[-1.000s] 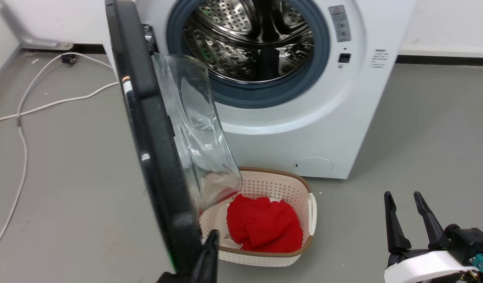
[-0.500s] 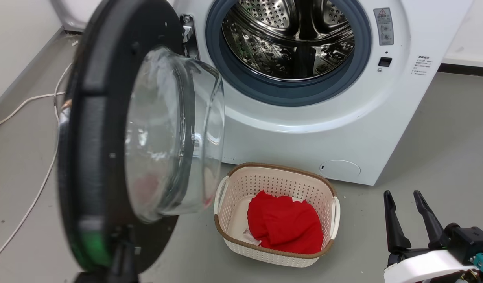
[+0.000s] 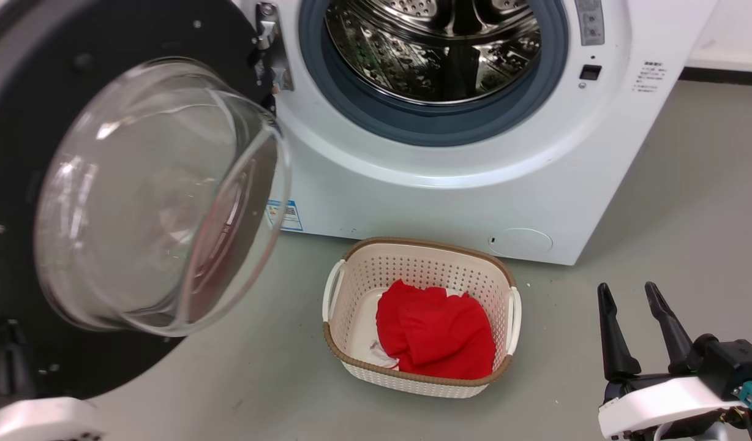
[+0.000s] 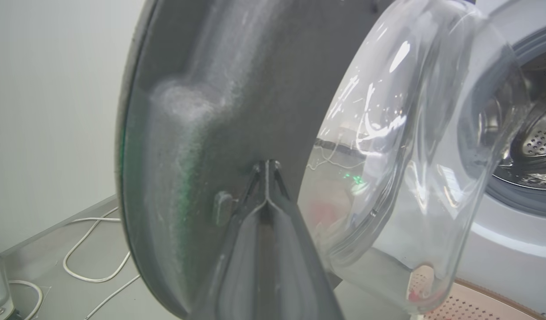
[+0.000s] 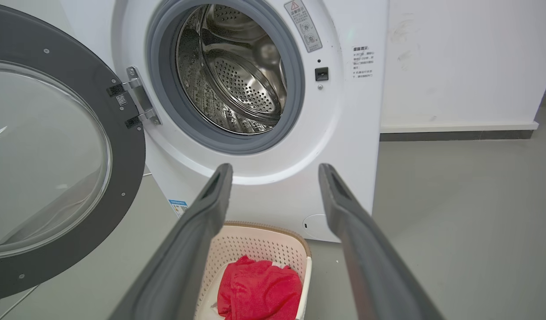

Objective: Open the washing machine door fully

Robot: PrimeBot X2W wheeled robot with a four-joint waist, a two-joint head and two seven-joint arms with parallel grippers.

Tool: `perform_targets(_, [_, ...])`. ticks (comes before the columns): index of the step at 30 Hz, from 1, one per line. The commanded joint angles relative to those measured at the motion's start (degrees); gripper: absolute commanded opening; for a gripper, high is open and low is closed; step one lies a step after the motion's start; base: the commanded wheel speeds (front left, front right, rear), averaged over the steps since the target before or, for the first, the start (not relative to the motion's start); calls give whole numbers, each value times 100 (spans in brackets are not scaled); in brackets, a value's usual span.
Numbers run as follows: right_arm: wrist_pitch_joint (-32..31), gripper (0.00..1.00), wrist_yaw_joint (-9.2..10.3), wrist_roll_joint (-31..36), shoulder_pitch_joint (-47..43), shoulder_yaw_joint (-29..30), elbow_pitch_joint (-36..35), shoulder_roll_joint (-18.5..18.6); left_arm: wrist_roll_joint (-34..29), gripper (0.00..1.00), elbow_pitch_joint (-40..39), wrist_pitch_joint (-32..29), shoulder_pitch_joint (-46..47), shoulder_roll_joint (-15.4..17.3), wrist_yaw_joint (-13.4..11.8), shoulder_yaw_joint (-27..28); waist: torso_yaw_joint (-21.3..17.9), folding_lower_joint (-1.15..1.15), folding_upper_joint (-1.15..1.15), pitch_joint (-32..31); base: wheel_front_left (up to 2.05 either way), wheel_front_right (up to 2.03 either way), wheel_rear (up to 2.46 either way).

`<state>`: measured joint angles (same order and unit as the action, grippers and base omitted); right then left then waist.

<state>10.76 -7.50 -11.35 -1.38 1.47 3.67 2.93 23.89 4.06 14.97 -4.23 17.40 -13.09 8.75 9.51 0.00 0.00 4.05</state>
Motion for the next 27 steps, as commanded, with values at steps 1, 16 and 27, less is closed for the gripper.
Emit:
perform_targets(1, [-5,100,3,41,63,3,-30,-11,1,0,86,29,116,59,24,165,-51,0,0,42,0,0,0])
perform_targets(16, [29,100,2,75,240,22,11,-11,-473,0,1403,23,984,76,659,1374,-270,0,0,192,0,0,0])
perform_targets(27, [95,100,2,59,71,29,106,-12,-1135,100,398,23,113,-924,959,1628,-305,0,0,-92,0,0,0])
